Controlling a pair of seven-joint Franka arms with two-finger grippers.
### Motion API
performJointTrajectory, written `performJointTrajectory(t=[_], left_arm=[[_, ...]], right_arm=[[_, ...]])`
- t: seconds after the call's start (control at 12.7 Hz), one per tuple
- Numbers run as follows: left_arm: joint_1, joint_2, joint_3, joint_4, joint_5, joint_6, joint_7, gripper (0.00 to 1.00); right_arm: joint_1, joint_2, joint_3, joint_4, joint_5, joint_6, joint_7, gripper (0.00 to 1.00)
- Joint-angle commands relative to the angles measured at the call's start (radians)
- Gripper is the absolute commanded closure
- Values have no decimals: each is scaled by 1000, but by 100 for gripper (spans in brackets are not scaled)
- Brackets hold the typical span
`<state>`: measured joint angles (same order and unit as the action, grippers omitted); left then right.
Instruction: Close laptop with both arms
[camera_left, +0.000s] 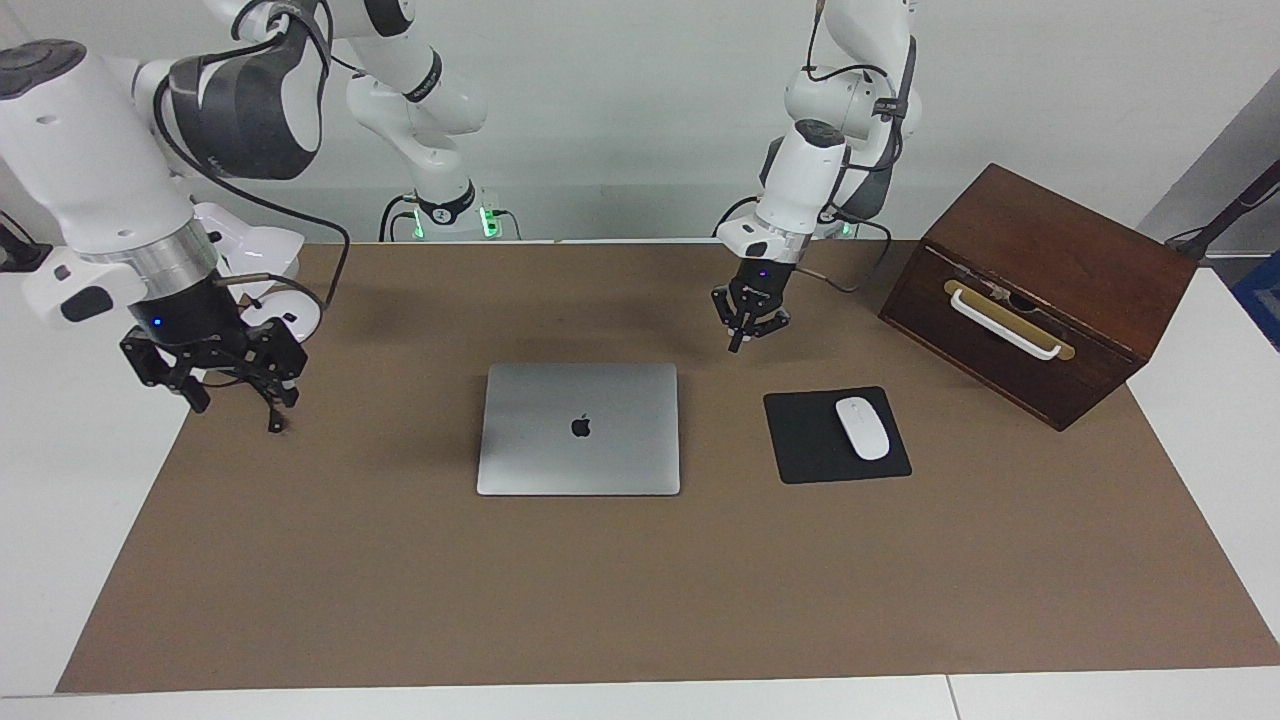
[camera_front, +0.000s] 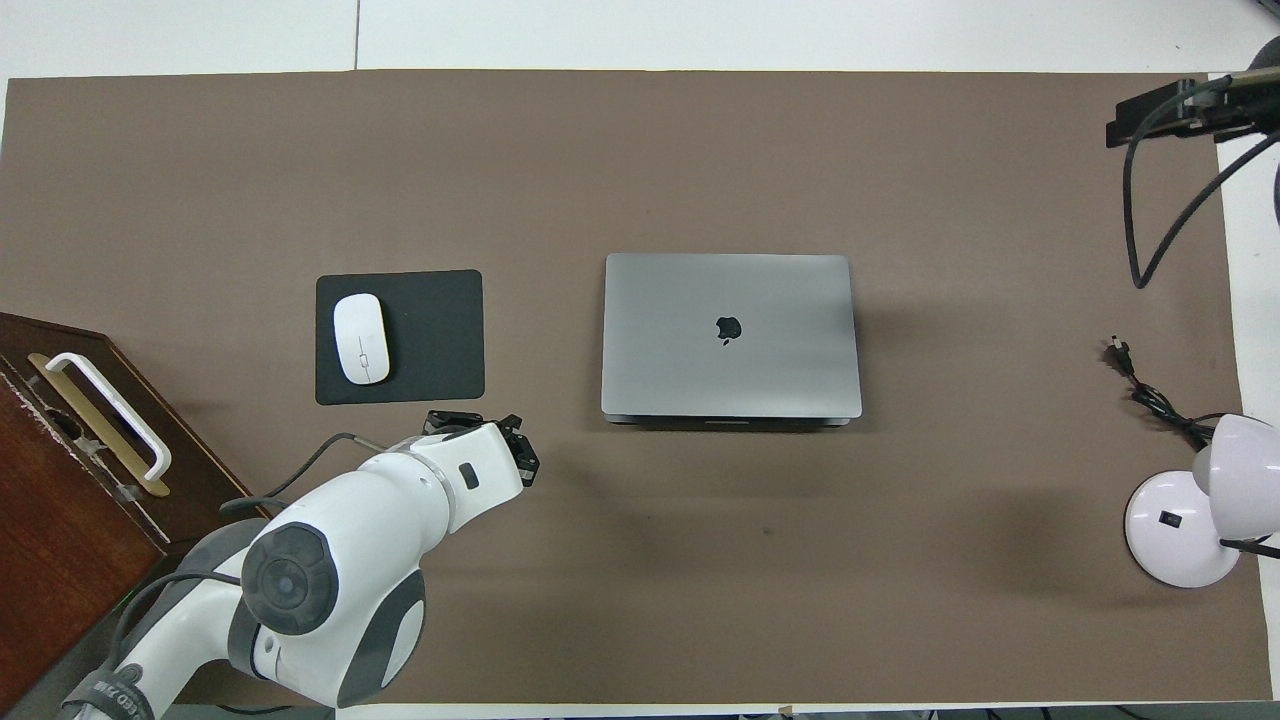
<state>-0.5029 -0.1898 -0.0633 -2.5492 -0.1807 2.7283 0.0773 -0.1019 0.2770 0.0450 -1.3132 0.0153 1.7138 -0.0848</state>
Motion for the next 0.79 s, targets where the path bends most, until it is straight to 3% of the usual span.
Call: performJointTrajectory(t=[0.0,0.24,0.32,0.63,0.71], left_arm=[[73,-86,-4,62,-8,-213,30,100],[139,-135,-4,93,23,-330,30,100],[162,-151,-4,98,47,-366,29,100],[282,-151,-6,255,72,-615,29,100],[323,-151,-6,297,72,-674,27,72]], right_arm=[[-28,-106,13,-113,-11,-115,2,0],[-44,-280,13,-344,-12,-25,0,0],[-42,-303,13,-375,-12,-2,2,0],[-28,-308,24,-360,-11,1,38,0],[-27,-308,27,-356,-5,1,63,0]])
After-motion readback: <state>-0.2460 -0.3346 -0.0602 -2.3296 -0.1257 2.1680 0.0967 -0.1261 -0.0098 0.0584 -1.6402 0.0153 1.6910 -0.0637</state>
